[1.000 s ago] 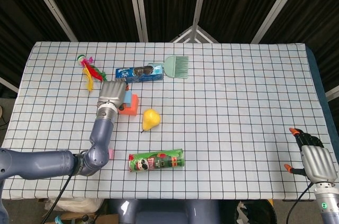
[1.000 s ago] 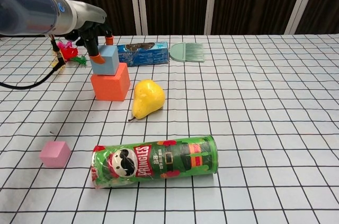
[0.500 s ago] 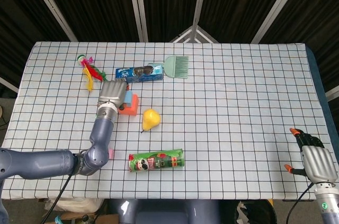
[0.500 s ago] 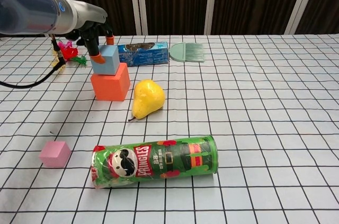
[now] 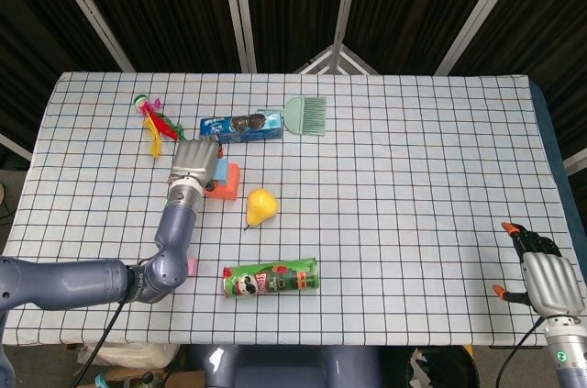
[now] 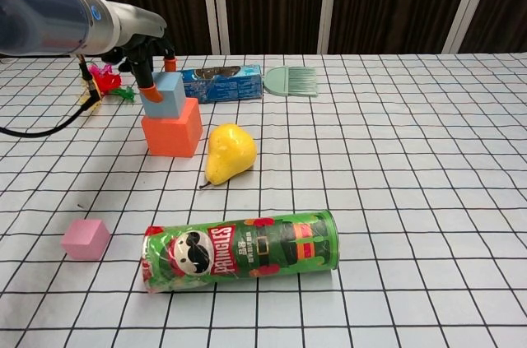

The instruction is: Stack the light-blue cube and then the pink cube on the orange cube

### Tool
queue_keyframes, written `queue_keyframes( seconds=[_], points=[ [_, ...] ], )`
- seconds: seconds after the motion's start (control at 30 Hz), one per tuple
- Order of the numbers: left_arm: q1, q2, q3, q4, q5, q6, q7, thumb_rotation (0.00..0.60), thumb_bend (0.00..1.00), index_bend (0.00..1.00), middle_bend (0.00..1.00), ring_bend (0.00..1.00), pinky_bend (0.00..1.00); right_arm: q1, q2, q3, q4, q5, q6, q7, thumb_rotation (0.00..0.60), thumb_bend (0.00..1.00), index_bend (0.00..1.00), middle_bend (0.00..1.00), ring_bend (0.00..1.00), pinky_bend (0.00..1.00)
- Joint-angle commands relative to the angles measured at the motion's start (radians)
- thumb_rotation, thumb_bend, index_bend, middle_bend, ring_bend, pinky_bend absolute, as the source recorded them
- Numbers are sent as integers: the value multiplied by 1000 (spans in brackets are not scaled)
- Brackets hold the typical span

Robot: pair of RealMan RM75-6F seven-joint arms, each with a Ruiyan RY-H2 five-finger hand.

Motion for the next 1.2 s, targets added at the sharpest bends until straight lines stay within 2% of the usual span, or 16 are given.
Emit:
queue_keyframes(
  seconds=[0.03, 0.4, 0.47, 0.53, 0.7, 0.87, 1.0, 1.1, 1.2],
  points=[
    [1, 2, 0, -2, 2, -1, -3, 600, 289, 326, 840, 784, 856, 0, 1, 0, -1, 0, 0, 0, 600, 173, 114, 135, 153, 163],
    [11, 40, 15, -35, -3, 5, 9, 600, 237, 60, 824, 774, 856, 0, 5, -1, -8, 3, -2, -3, 600, 173, 114, 135, 153, 163],
    [16, 60, 12, -58, 5, 9, 4, 600, 228, 55, 824, 774, 856, -1, 5, -1, -9, 4, -2, -4, 600, 173, 114, 135, 154, 163],
    [33, 100, 3, -111, 38, 12, -25, 600, 227, 91, 825, 774, 857, -1, 6, 0, -11, 7, -3, -6, 600, 173, 114, 135, 153, 163],
    [132, 263, -16, -316, 187, 29, -158, 600, 227, 166, 825, 774, 857, -1, 8, 1, -14, 10, -2, -6, 600, 174, 113, 135, 153, 163],
    [297, 440, 37, -497, 398, 24, -327, 600, 238, 210, 823, 774, 857, -5, 13, -2, -19, 1, 4, 2, 600, 173, 113, 135, 153, 163],
    [412, 541, 120, -548, 552, -39, -429, 600, 290, 267, 822, 774, 857, -5, 16, -4, -29, -6, 5, 0, 600, 172, 113, 135, 153, 163],
    [468, 564, 173, -536, 641, -57, -472, 600, 307, 302, 816, 768, 856, -6, 18, -5, -32, -8, 6, 3, 600, 173, 113, 135, 153, 163],
    [510, 546, 223, -504, 710, -83, -511, 600, 316, 328, 814, 766, 857, -7, 20, -5, -32, -8, 7, 8, 600, 173, 114, 135, 154, 163]
  ],
)
